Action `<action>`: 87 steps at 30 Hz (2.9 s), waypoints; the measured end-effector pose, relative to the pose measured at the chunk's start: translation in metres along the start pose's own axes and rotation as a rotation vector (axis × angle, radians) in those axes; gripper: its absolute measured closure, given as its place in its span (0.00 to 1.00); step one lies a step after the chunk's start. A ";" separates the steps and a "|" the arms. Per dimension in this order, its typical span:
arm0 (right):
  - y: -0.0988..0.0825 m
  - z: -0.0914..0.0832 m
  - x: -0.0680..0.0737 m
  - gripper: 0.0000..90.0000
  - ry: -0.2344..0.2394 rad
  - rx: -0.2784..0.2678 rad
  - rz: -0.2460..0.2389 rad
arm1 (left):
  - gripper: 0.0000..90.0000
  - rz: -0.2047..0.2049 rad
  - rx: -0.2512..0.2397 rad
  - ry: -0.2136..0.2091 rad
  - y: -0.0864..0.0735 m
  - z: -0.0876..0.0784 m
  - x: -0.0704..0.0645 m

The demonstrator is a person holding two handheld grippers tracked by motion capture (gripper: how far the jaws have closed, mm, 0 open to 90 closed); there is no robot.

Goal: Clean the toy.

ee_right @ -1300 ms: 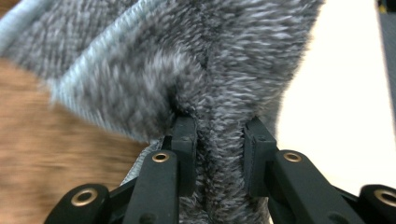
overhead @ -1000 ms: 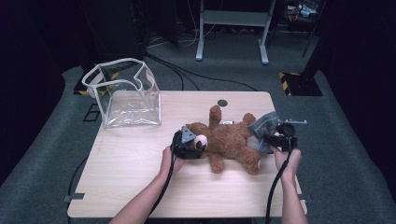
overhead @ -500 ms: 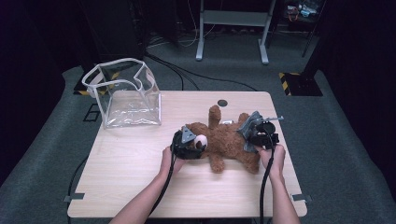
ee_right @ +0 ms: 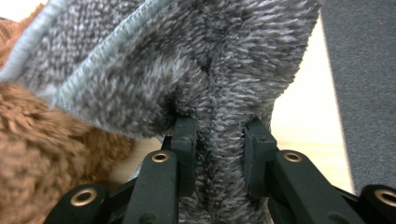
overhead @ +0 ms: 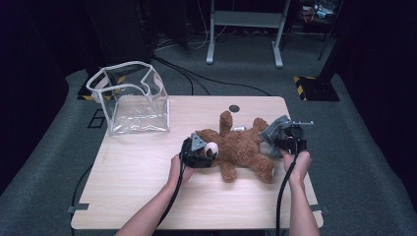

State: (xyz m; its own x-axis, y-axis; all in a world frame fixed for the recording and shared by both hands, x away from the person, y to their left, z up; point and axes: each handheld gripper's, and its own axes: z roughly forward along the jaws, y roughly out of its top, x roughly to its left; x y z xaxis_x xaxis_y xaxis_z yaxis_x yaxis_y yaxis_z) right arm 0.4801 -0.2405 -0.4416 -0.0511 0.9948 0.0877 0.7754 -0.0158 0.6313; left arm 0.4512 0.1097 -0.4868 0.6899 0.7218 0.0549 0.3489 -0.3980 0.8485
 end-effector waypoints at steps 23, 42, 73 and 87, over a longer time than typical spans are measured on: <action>-0.002 -0.001 0.006 0.78 0.072 -0.001 0.012 | 0.29 -0.001 0.003 -0.006 0.000 -0.001 0.001; 0.013 -0.020 0.144 0.77 0.262 -0.021 -0.311 | 0.29 -0.009 0.005 -0.008 0.000 -0.001 0.001; 0.003 -0.020 0.143 0.79 0.181 -0.033 -0.363 | 0.29 0.000 0.002 -0.001 0.000 0.000 -0.001; -0.003 -0.027 0.090 0.78 0.079 -0.062 -0.237 | 0.29 -0.005 0.007 -0.007 0.000 -0.001 0.001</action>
State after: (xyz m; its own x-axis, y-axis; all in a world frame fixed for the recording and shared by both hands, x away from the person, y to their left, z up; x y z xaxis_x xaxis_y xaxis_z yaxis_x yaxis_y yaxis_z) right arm 0.4562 -0.1534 -0.4146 -0.2776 0.9607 -0.0096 0.6961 0.2080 0.6872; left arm 0.4514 0.1104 -0.4863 0.6924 0.7200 0.0470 0.3567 -0.3982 0.8451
